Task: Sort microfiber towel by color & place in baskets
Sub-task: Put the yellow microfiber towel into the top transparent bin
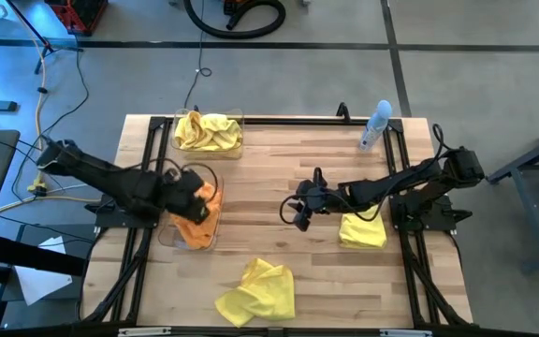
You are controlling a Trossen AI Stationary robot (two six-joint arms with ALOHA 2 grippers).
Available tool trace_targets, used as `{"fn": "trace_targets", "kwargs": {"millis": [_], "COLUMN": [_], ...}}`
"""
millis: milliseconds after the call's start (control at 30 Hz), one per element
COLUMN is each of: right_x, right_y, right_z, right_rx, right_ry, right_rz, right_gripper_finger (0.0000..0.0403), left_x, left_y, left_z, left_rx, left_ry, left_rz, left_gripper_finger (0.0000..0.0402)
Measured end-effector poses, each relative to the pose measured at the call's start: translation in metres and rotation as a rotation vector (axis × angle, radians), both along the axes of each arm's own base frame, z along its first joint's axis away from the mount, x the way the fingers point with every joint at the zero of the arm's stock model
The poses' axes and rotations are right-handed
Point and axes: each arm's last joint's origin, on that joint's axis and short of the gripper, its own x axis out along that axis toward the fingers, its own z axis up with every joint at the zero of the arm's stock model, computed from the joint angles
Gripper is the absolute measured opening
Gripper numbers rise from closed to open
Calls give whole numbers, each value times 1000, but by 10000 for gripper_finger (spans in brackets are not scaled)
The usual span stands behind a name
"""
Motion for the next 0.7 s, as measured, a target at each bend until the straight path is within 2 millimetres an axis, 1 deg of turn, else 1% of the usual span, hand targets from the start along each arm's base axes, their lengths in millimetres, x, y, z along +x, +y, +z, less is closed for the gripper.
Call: {"fn": "trace_targets", "kwargs": {"millis": [67, 133, 267, 367, 500, 567, 700], "right_x": [2, 7, 20, 37, 66, 82, 102], "right_y": [5, 13, 32, 46, 63, 72, 88], "right_z": [3, 8, 10, 14, 28, 37, 45], "right_rx": [-6, -26, -106, -184, -223, -230, -220], "right_ry": [-43, -113, -219, -232, -134, -51, 162], "right_rz": [14, 67, 218, 307, 364, 385, 431], "right_gripper_finger": [119, 119, 119, 124, 149, 170, 216], "left_x": [2, 5, 8, 8, 10, 11, 15], "left_y": [-13, -26, -47, -58, -70, -76, -85], "left_z": [-1, -2, -7, -13, -21, -25, -30], "left_rx": [28, 53, 103, 139, 156, 162, 183], "left_ry": [-20, -46, -95, -100, -91, -85, -86], "left_rz": [-93, -164, -234, -248, -272, -294, -360], "left_gripper_finger": [183, 183, 183, 183, 183, 183, 183]}}
